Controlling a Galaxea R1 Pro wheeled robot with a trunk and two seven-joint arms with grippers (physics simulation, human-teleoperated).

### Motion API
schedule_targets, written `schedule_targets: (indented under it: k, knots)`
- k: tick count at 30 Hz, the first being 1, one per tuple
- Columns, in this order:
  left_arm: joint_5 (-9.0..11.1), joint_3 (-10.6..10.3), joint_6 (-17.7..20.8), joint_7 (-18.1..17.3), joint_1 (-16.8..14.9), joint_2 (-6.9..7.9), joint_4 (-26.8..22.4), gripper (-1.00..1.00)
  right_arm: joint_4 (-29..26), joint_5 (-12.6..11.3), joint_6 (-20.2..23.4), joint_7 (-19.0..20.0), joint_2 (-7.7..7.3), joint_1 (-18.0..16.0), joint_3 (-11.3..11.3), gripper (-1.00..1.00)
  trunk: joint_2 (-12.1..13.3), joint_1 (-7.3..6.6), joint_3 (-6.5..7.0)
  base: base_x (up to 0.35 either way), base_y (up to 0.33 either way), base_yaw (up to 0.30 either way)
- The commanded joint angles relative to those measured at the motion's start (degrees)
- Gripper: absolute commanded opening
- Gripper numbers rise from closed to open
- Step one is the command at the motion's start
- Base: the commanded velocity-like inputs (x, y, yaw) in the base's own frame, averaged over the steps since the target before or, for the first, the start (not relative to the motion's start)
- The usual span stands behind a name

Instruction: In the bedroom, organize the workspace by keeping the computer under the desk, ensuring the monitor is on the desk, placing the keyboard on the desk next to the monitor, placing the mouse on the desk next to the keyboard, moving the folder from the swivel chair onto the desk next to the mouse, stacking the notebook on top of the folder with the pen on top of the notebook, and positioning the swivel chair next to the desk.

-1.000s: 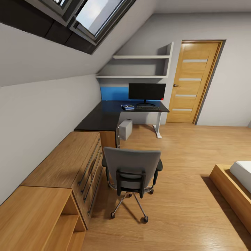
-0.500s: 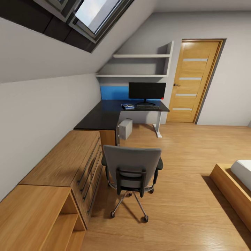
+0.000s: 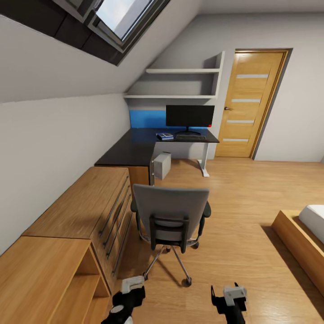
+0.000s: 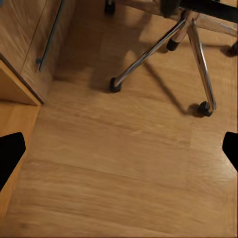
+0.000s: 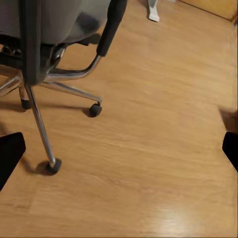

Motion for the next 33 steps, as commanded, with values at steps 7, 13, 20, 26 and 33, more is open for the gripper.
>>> schedule_targets:
  k: [7, 13, 20, 26, 33]
  knots:
    - [3.3, 2.9, 5.5, 0.3, -11.7, -0.71, 3.1, 1.0, 0.0, -9.5, 8.1, -0.3, -0.03, -10.5, 0.3, 1.0, -2.9, 1.54, -1.33, 0.0, 0.0, 0.0]
    - [3.5, 3.5, 6.5, 0.2, -14.4, -0.41, 4.9, 1.0, 0.1, -17.5, 14.4, -0.2, -0.74, -16.8, 0.3, 1.0, -5.3, 2.86, -2.41, 0.0, 0.0, 0.0]
    - [3.3, 5.1, 6.0, -3.3, -15.0, 0.37, 10.7, 1.0, 0.5, -22.1, 16.3, 0.0, -0.1, -18.8, 0.6, 1.0, -8.1, 4.4, -3.67, 0.0, 0.0, 0.0]
    - [2.9, 5.1, 5.9, -5.2, -15.0, 0.45, 11.4, 1.0, 1.6, -22.6, 16.5, -0.5, 3.19, -18.9, 0.5, 1.0, -10.5, 5.72, -4.74, 0.0, 0.0, 0.0]
    - [2.8, 5.1, 5.7, -5.3, -15.0, 0.5, 11.6, 1.0, 1.9, -22.6, 16.4, -0.5, 4.18, -18.7, 0.5, 1.0, -13.3, 7.25, -6.0, 0.0, 0.0, 0.0]
